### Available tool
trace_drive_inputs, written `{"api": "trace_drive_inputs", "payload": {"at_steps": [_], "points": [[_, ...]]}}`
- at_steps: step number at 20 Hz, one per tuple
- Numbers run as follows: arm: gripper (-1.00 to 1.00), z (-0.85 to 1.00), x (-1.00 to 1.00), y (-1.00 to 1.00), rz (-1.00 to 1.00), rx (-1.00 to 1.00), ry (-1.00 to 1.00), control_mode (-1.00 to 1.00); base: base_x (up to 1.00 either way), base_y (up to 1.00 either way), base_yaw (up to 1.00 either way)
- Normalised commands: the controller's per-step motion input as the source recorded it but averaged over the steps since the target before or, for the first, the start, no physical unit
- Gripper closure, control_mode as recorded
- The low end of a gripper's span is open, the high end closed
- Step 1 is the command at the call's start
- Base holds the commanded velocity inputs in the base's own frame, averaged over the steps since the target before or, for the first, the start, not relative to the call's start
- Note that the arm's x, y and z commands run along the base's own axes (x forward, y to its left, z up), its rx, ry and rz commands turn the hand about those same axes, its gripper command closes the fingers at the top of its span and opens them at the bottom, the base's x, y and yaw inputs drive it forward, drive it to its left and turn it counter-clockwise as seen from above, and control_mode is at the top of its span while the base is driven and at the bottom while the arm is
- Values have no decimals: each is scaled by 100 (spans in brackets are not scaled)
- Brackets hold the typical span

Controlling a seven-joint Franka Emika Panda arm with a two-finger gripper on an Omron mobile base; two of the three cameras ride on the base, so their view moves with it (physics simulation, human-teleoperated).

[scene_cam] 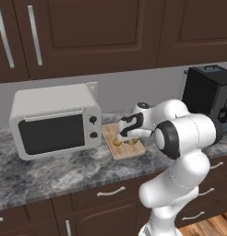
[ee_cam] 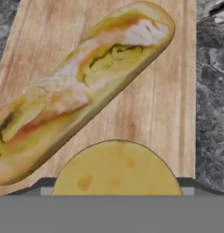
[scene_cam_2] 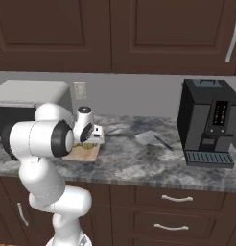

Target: Retrieve the sausage and cheese from the fridge and place them on the cutting board on the counter.

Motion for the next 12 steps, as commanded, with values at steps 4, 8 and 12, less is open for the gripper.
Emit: {"api": "trace_drive_inputs", "payload": {"at_steps": [4, 8, 12], "points": [[100, -17, 7, 0, 0, -1, 0, -100, 0, 0, 0], [100, -17, 23, 0, 0, -3, 0, -100, 0, 0, 0], [100, -14, 25, 0, 0, -4, 0, -100, 0, 0, 0]]}}
